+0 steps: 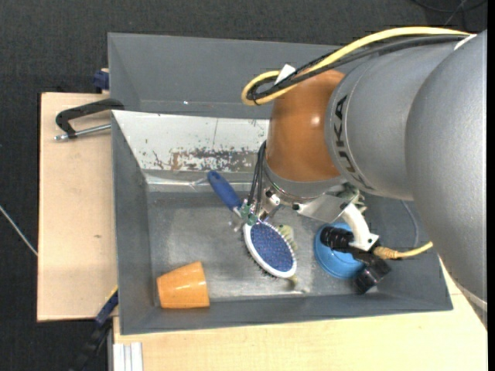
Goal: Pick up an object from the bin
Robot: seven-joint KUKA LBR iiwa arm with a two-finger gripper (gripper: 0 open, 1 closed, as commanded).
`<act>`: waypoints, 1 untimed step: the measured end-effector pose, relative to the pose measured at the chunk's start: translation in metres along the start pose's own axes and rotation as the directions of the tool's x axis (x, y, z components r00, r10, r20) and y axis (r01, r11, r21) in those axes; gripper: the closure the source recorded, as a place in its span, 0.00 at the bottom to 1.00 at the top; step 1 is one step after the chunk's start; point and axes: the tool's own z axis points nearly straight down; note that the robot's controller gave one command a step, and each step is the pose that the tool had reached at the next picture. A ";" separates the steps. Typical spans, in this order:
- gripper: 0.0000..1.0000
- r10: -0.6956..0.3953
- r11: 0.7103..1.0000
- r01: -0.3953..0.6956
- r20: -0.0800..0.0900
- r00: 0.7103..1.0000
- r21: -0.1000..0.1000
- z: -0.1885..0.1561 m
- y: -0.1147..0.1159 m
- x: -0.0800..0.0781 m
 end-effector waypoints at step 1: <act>1.00 -0.002 1.000 0.002 -0.001 1.000 0.004 -0.010 0.001 0.000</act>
Offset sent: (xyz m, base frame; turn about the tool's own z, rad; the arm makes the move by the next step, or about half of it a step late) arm -0.0002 -0.0001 0.0091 0.0000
